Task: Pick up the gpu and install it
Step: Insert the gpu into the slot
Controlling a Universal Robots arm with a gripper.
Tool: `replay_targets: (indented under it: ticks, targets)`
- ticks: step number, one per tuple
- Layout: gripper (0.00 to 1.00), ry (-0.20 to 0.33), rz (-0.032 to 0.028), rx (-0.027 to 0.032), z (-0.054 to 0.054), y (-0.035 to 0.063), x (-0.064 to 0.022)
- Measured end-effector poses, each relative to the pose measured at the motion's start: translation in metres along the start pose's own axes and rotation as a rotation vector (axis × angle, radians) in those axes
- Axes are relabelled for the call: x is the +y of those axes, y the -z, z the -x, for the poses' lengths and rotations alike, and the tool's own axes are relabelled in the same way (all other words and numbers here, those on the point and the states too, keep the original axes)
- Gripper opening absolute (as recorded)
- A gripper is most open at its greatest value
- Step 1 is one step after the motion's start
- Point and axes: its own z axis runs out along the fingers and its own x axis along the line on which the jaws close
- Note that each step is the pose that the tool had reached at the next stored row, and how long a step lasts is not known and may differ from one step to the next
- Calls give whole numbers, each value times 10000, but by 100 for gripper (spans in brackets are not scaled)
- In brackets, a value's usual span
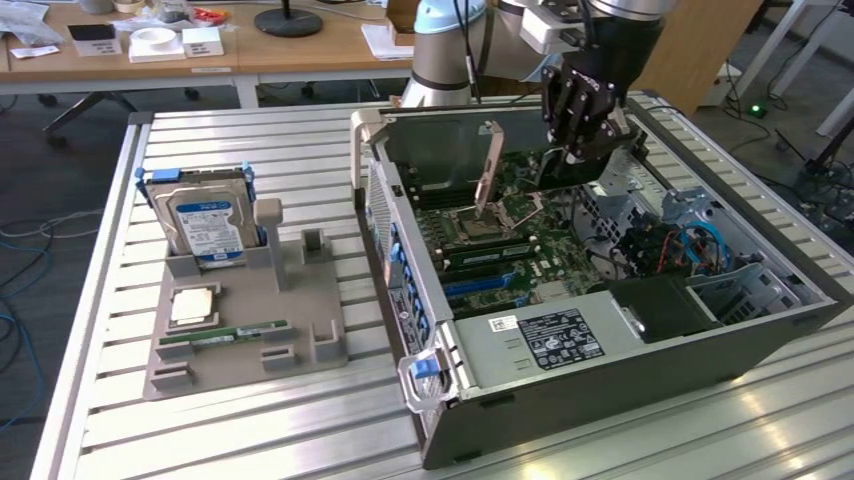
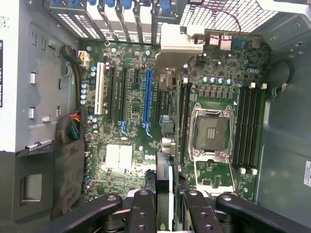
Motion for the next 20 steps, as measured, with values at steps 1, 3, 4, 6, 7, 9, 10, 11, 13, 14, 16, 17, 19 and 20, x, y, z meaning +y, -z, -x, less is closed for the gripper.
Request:
replay_targets:
  ticks: [1, 3, 4, 6, 7, 9, 10, 11, 13, 14, 16, 17, 19, 20]
  targets:
    - [27, 0, 0, -1, 0, -1, 0]
    - [27, 0, -1, -3, 0, -11, 1]
    - [27, 0, -1, -2, 0, -15, 2]
    - [27, 0, 0, -1, 0, -21, 2]
    - [27, 1, 0, 0, 0, -20, 2]
    - [27, 0, 0, 0, 0, -20, 3]
    - [27, 0, 0, 0, 0, -21, 3]
    - [27, 0, 0, 0, 0, -21, 3]
    - [27, 0, -1, -4, 0, -27, 3]
    - [27, 1, -1, -4, 0, -32, 3]
    - [27, 0, -1, -1, 0, -40, 4]
    - [27, 0, 0, 0, 0, -40, 4]
    - [27, 0, 1, 1, 0, -40, 4]
    - [27, 0, 0, 0, -1, -40, 4]
